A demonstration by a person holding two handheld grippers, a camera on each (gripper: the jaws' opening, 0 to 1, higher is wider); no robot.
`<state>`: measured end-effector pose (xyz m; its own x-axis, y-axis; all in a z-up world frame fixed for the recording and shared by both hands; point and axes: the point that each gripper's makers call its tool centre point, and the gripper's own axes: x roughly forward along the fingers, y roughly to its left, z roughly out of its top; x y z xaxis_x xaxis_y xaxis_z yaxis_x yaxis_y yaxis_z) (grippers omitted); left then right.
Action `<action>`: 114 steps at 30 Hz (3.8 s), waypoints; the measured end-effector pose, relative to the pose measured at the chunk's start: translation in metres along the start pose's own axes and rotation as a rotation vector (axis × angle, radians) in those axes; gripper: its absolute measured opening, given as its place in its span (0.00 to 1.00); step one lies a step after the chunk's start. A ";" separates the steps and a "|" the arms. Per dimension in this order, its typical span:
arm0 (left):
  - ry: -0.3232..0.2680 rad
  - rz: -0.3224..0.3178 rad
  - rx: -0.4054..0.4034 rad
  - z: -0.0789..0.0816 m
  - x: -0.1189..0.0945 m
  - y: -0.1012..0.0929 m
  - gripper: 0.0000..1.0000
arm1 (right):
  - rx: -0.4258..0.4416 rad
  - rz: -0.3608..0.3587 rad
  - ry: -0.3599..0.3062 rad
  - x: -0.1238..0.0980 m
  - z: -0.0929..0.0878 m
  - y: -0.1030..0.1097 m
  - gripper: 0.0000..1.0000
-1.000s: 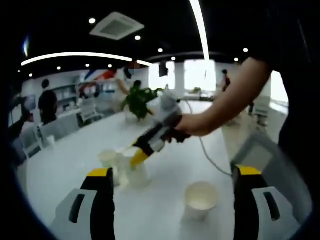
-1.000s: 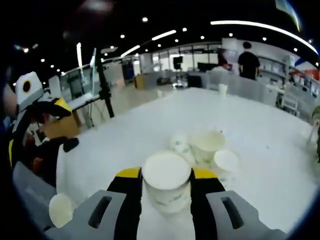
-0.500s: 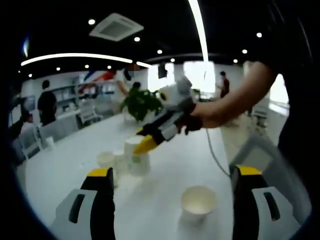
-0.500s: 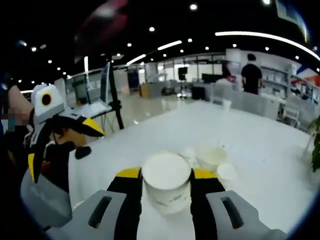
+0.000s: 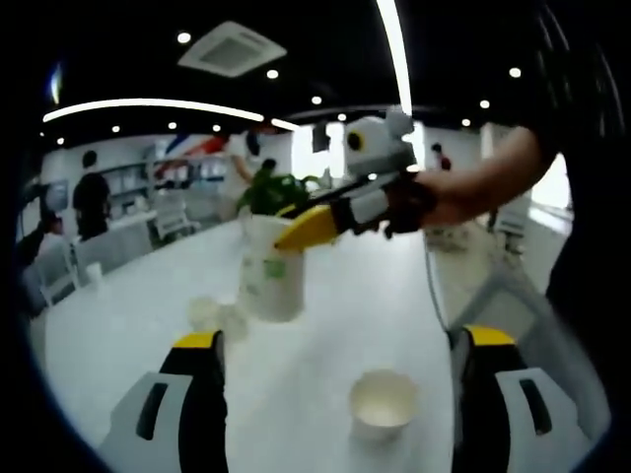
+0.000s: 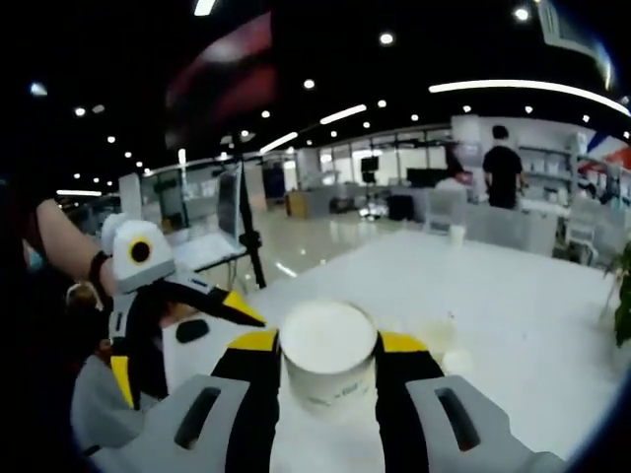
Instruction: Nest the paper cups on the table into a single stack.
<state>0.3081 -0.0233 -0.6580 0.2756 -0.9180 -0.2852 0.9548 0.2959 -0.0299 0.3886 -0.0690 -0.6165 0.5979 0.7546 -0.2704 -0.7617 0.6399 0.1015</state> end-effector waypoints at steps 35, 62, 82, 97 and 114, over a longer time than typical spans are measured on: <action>-0.057 -0.030 -0.047 0.013 0.003 -0.011 0.88 | -0.035 0.168 -0.067 -0.005 0.029 0.057 0.34; -0.060 -0.025 -0.130 0.012 -0.016 -0.008 0.55 | -0.046 0.225 -0.039 -0.010 0.022 0.072 0.34; -0.120 0.038 -0.165 0.019 -0.026 0.010 0.32 | -0.033 0.241 -0.019 -0.017 0.010 0.074 0.34; -0.135 0.049 -0.175 0.022 -0.032 0.012 0.15 | -0.031 0.250 -0.005 -0.018 0.004 0.078 0.34; -0.103 0.008 -0.087 0.019 -0.036 0.004 0.08 | -0.011 0.283 0.045 -0.022 -0.015 0.081 0.33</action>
<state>0.3038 0.0055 -0.6297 0.2976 -0.9364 -0.1858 0.9403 0.3212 -0.1123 0.3101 -0.0358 -0.6172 0.3496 0.8955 -0.2755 -0.8994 0.4031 0.1688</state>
